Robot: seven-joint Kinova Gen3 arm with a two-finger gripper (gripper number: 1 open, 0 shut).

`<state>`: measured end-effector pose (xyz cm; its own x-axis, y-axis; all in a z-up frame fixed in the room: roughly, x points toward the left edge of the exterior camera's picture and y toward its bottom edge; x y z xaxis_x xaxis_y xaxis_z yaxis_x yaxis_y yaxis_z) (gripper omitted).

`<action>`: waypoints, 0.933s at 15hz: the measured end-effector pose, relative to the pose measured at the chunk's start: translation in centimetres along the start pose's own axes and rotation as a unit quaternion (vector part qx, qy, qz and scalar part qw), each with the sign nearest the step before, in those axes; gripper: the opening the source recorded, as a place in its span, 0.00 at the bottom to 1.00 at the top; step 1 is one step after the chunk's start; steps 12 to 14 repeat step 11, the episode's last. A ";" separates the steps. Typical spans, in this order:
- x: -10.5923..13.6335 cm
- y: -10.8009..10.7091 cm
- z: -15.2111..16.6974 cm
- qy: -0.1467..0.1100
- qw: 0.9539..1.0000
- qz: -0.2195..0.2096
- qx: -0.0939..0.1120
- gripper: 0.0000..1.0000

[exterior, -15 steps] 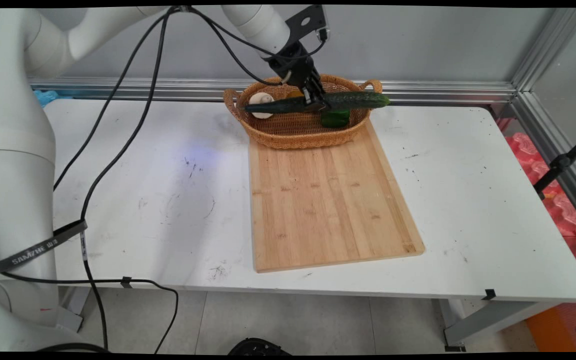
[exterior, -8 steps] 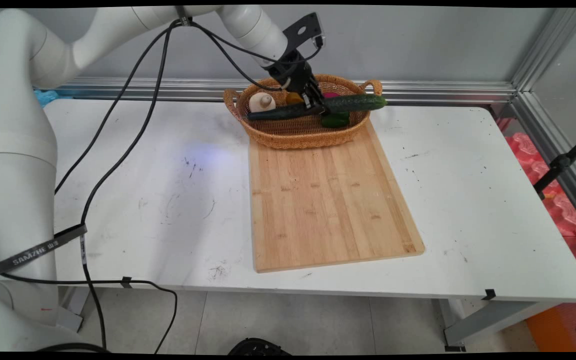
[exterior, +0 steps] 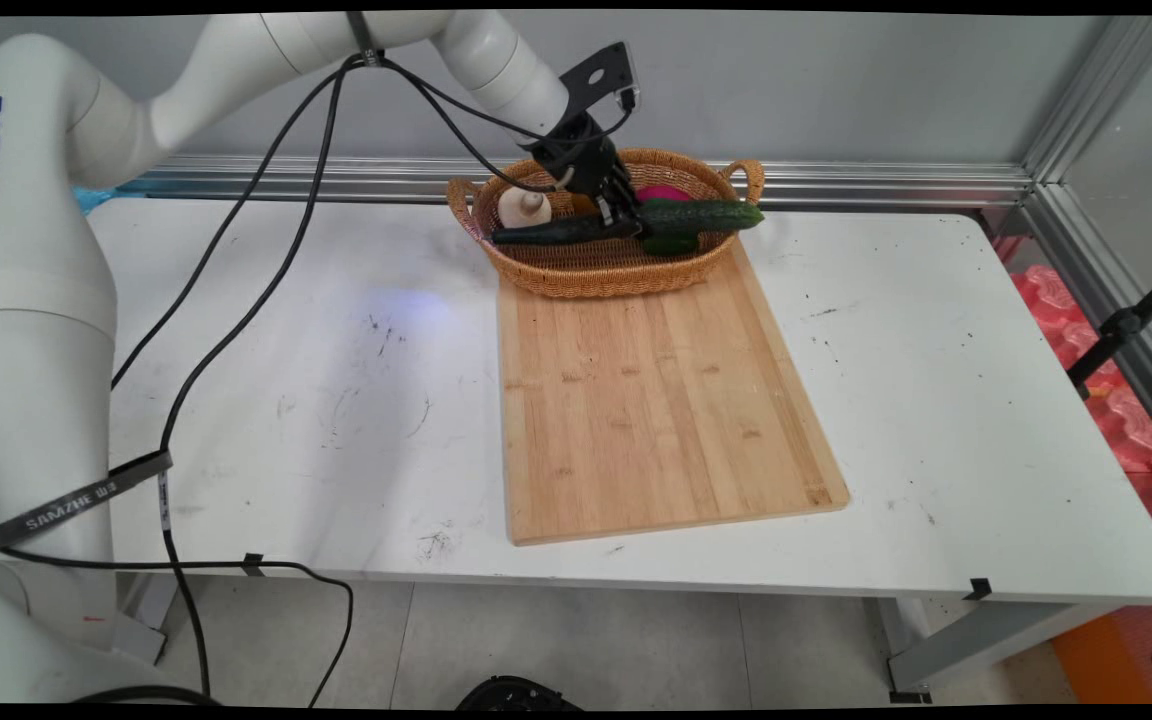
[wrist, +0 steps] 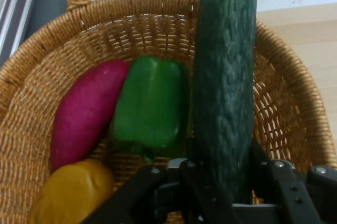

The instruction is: Place the picked object in the vegetable basket

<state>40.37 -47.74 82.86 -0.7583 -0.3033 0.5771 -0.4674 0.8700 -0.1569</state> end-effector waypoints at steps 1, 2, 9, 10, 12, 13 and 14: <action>-0.1 0.0 0.1 0.000 1.000 0.001 0.000 0.00; -0.2 -0.1 0.2 0.000 1.000 0.002 -0.002 0.00; -0.7 -0.3 0.7 0.002 1.000 0.001 -0.006 1.00; -0.7 -0.3 0.7 0.002 1.000 0.000 -0.006 1.00; -0.6 -0.3 0.6 0.003 1.000 0.000 -0.006 1.00; -0.6 -0.3 0.6 0.003 1.000 0.000 -0.006 1.00; -0.6 -0.3 0.6 0.003 1.000 0.000 -0.006 1.00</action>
